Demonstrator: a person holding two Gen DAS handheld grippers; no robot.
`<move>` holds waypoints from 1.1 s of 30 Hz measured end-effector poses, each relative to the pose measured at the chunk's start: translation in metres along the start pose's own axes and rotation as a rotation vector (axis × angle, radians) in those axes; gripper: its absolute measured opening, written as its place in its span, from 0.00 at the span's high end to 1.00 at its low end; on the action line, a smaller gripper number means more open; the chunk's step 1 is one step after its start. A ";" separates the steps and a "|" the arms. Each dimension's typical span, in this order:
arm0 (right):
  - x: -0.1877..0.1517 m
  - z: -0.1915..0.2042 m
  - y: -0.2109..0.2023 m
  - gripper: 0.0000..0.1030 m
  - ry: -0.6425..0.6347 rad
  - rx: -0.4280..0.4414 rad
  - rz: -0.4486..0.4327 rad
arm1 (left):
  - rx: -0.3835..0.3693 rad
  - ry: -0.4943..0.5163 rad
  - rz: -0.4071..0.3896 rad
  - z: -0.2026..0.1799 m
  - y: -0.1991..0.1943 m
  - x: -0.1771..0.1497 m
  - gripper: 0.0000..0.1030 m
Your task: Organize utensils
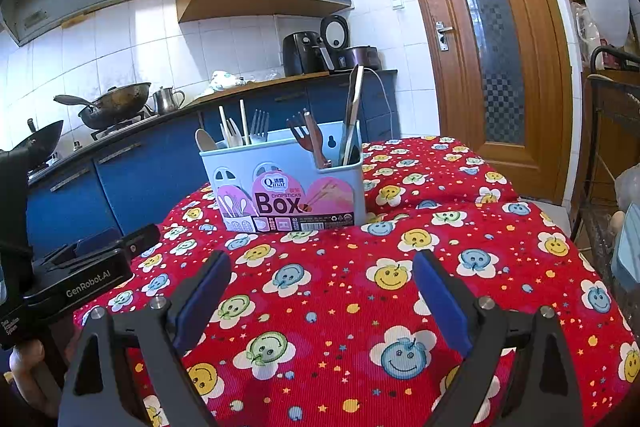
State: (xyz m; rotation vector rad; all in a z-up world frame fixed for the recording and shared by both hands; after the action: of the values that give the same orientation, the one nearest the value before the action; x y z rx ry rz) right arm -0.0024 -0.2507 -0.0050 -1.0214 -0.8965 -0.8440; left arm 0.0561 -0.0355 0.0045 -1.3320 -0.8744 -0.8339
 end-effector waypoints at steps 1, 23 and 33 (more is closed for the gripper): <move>0.000 0.000 0.000 0.09 0.001 0.000 0.000 | 0.001 0.000 -0.001 0.000 0.000 0.000 0.27; -0.001 0.000 0.000 0.09 0.000 0.000 0.000 | 0.002 -0.003 -0.007 0.001 -0.001 0.000 0.27; -0.001 0.000 0.000 0.09 0.000 0.000 -0.001 | 0.003 -0.003 -0.008 0.001 -0.002 0.000 0.27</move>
State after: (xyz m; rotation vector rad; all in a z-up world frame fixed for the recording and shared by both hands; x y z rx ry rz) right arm -0.0024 -0.2504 -0.0057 -1.0217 -0.8970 -0.8447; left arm 0.0545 -0.0345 0.0053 -1.3280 -0.8834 -0.8367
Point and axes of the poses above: each gripper's, at about its wrist camera, not at the fingertips, and y roughly the way its jaws point, z to its left, x to its top, the point moved 4 cm from there along y, roughly the way its jaws point, and after that the axes turned 11 degrees about x, right-handed, at the moved point
